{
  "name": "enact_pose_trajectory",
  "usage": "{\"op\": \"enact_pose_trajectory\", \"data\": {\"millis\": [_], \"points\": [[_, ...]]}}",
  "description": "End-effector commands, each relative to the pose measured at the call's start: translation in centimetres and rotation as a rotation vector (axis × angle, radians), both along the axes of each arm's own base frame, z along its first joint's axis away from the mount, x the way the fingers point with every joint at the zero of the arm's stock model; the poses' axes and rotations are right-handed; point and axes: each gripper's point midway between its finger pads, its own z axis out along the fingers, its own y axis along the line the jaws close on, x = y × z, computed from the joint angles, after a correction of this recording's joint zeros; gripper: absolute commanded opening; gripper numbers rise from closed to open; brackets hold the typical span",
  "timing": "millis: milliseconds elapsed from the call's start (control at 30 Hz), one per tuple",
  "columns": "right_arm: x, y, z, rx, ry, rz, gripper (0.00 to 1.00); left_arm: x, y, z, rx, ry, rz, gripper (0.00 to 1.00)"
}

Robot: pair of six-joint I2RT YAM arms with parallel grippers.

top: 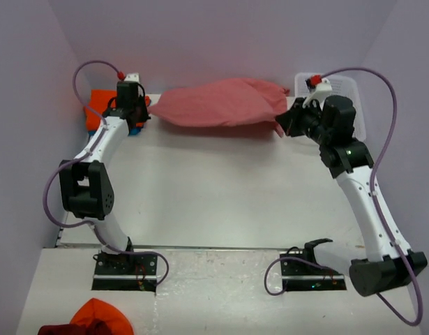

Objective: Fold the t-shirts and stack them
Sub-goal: Flatten out the tshirt

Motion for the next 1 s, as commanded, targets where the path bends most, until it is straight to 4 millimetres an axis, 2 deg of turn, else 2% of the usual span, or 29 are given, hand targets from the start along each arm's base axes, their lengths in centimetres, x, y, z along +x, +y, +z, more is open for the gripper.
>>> {"op": "enact_pose_trajectory", "data": {"millis": [0,33,67,100,167,233,267,300,367,400,433,567,633,733,800,900,933,967], "points": [[-5.4,-1.6,2.2,0.099,-0.021,-0.114,0.0,-7.4,1.6,0.7,-0.037,0.087,0.129,0.0],[-6.2,-1.7,1.1,0.132,0.022,-0.132,0.0,-8.5,1.7,0.7,-0.039,0.083,0.138,0.0],[-7.0,-2.0,1.0,0.142,0.036,-0.145,0.0,-10.0,2.1,2.2,-0.045,0.05,0.16,0.0],[-8.6,-2.3,0.9,0.146,0.048,-0.148,0.0,-11.7,2.5,0.8,-0.045,0.103,0.189,0.0],[-9.7,-2.5,0.0,0.152,0.078,-0.161,0.0,-13.6,2.0,0.8,-0.067,0.114,0.163,0.0],[-10.9,-2.8,-1.7,0.136,0.14,-0.166,0.0,-15.5,1.8,0.1,-0.084,0.161,0.163,0.0],[-11.3,-2.9,-2.4,0.131,0.166,-0.171,0.0,-16.3,1.8,0.5,-0.092,0.156,0.163,0.0],[-11.9,-3.0,-3.6,0.124,0.201,-0.176,0.0,-17.5,1.8,-0.7,-0.09,0.197,0.165,0.0],[-13.2,-2.9,-5.7,0.125,0.242,-0.161,0.0,-18.8,1.9,-0.8,-0.086,0.205,0.164,0.0],[-13.7,-3.0,-6.7,0.122,0.266,-0.162,0.0,-19.7,1.7,-2.0,-0.088,0.24,0.155,0.0],[-14.4,-3.0,-8.1,0.121,0.289,-0.16,0.0,-20.1,1.6,-2.4,-0.089,0.25,0.148,0.0],[-15.8,-3.7,-11.5,0.079,0.365,-0.179,0.0,-22.1,0.9,-4.8,-0.112,0.332,0.114,0.0],[-16.4,-3.6,-12.7,0.075,0.386,-0.169,0.0,-22.5,0.4,-5.4,-0.13,0.353,0.099,0.0],[-16.5,-3.6,-13.6,0.075,0.385,-0.17,0.0,-22.5,0.9,-5.4,-0.121,0.348,0.134,0.0],[-16.1,-3.8,-13.1,0.069,0.371,-0.181,0.0,-22.0,1.6,-4.3,-0.11,0.313,0.174,0.0],[-14.6,-3.7,-10.9,0.052,0.33,-0.179,0.0,-20.3,1.5,-1.1,-0.143,0.197,0.187,0.0],[-14.0,-3.8,-8.7,0.046,0.276,-0.179,0.0,-19.7,0.9,-0.2,-0.164,0.17,0.155,0.0],[-12.8,-3.8,-7.0,0.054,0.219,-0.183,0.0,-18.7,0.5,1.8,-0.181,0.118,0.138,0.0]]}}
